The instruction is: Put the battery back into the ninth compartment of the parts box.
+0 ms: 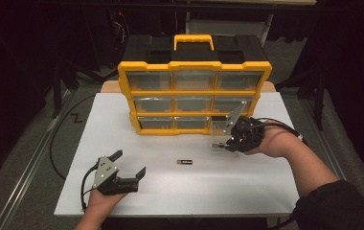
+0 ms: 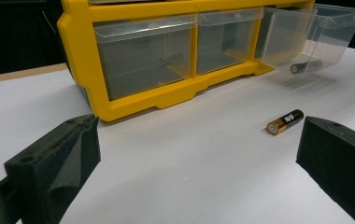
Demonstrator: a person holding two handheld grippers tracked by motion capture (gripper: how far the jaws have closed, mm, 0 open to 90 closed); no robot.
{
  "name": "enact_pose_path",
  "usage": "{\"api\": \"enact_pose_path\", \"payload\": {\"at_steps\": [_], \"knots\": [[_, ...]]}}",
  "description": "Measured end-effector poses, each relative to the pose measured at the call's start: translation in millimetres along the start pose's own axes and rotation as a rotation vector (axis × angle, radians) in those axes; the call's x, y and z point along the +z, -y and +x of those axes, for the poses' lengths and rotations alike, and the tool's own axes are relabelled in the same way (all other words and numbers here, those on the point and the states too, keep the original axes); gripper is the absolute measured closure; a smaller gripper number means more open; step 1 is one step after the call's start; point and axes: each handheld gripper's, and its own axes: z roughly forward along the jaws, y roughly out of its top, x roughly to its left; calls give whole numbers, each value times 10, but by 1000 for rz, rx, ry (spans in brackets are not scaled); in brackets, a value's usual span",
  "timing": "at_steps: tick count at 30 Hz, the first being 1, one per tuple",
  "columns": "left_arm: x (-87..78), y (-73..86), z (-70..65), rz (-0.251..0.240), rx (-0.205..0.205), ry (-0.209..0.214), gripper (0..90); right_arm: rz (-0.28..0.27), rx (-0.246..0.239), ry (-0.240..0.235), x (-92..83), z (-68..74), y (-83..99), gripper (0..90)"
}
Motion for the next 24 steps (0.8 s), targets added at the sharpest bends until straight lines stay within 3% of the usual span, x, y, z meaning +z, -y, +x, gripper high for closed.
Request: {"api": "enact_pose_path", "payload": {"at_steps": [24], "knots": [[-10, -4, 4, -5, -4, 4, 3, 35, 10, 28, -38, -179, -126, 789]]}}
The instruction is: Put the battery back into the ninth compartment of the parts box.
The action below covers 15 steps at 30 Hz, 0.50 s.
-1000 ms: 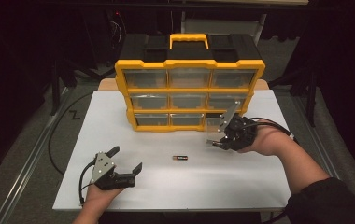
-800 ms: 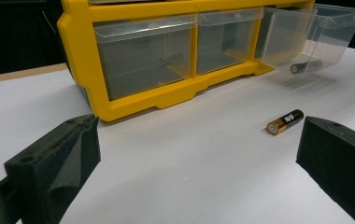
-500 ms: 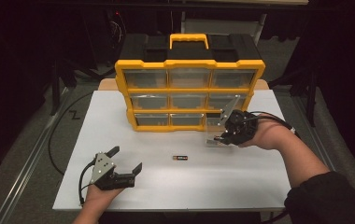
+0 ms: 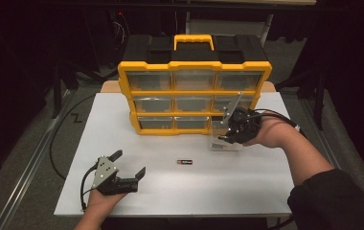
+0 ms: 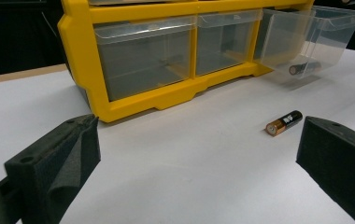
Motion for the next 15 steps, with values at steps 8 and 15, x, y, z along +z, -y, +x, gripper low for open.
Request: {"api": "enact_pose_path", "payload": {"at_steps": [8, 15], "knots": [[6, 3, 1, 3, 2, 4, 3, 14, -13, 1, -4, -54, -72, 789], [1, 1, 0, 0, 1, 5, 3, 24, 0, 20, -9, -129, -90, 789]]}}
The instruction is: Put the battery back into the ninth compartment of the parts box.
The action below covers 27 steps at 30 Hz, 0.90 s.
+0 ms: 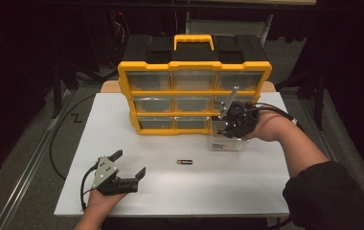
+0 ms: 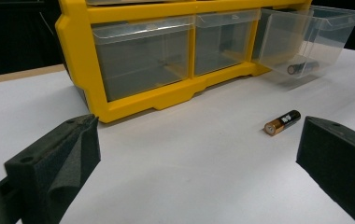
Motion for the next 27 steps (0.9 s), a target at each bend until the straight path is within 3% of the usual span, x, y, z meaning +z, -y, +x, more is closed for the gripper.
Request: {"api": "enact_pose_path", "payload": {"at_steps": [11, 22, 23, 25, 27], "knots": [[4, 1, 8, -1, 0, 3, 3, 26, 21, 17, 107, -161, 18, 788], [0, 2, 14, -3, -2, 4, 3, 57, 51, 36, 181, -226, 3, 786], [-1, 2, 15, -3, -3, 4, 3, 57, 57, 42, 175, -231, 6, 775], [0, 4, 17, -3, -3, 3, 3, 41, 68, 49, 143, -223, 8, 662], [1, 4, 20, -1, -2, 4, 3, 21, 77, 33, 94, -204, 5, 606]]}}
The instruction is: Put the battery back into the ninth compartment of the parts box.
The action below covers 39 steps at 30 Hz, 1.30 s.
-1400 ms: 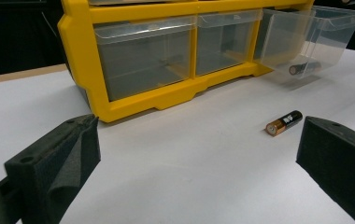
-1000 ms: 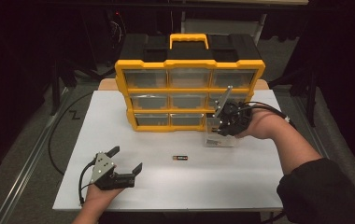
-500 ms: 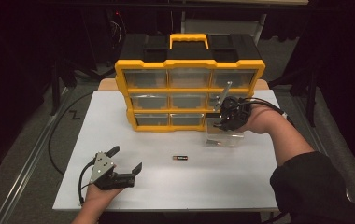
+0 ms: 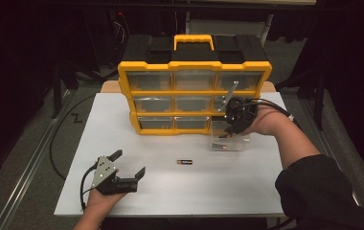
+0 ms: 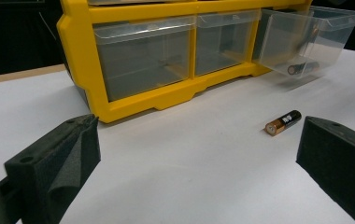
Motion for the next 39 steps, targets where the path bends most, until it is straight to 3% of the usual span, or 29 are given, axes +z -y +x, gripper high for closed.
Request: {"api": "enact_pose_path", "payload": {"at_steps": [21, 31, 39], "knots": [[18, 0, -31, 7, 13, 6, 3, -5, -25, -30, -84, 399, 180, 569], [20, 0, -27, 6, 12, 5, 3, -5, -47, -64, -14, 574, 182, 555], [23, -3, -34, 4, 15, 10, 3, -1, -68, -94, 140, 716, 166, 532]]}}
